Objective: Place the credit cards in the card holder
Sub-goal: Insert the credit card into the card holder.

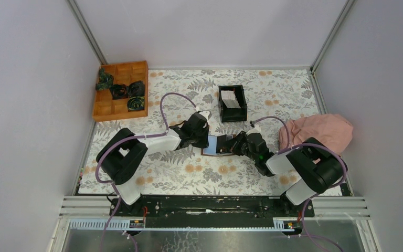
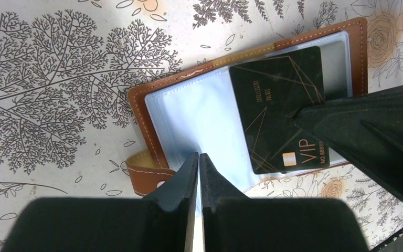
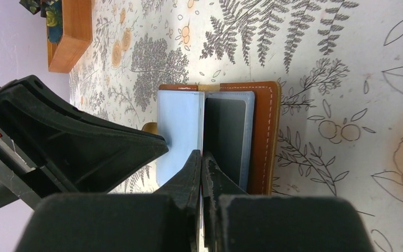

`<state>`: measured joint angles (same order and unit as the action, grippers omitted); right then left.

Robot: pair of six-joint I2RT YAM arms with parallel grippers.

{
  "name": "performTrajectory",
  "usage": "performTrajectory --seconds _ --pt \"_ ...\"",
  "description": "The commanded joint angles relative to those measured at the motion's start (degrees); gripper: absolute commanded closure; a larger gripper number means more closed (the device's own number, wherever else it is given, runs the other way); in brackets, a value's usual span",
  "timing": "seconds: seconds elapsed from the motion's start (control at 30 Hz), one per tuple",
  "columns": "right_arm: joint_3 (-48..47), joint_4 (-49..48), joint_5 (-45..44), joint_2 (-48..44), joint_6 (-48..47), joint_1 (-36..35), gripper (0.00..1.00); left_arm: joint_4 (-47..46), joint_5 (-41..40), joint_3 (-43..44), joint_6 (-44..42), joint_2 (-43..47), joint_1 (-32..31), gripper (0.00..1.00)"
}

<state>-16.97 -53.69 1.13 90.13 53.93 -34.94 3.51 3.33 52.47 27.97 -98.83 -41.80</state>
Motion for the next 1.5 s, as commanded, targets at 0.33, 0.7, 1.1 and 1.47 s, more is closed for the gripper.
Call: performTrajectory --seconds 0.33,0.7,1.1,1.47 --pt "0.3 0.1 -3.7 1.1 -0.8 -3.1 1.00 0.3 -4.9 -0.9 0.7 0.4 -1.1 0.92" --pt "0.1 0.4 -4.8 2.3 -1.1 -3.2 1.00 2.0 -7.1 -3.7 2.2 6.8 -1.5 0.88" --pt "-0.3 1.3 -4.9 1.6 -1.5 -3.5 1.00 2.1 -7.4 -5.1 3.1 4.5 -2.6 0.89" --pt "-1.8 4.1 -4.6 1.6 -2.2 -3.6 1.00 3.8 -9.4 -5.5 3.8 1.2 -3.6 0.94"
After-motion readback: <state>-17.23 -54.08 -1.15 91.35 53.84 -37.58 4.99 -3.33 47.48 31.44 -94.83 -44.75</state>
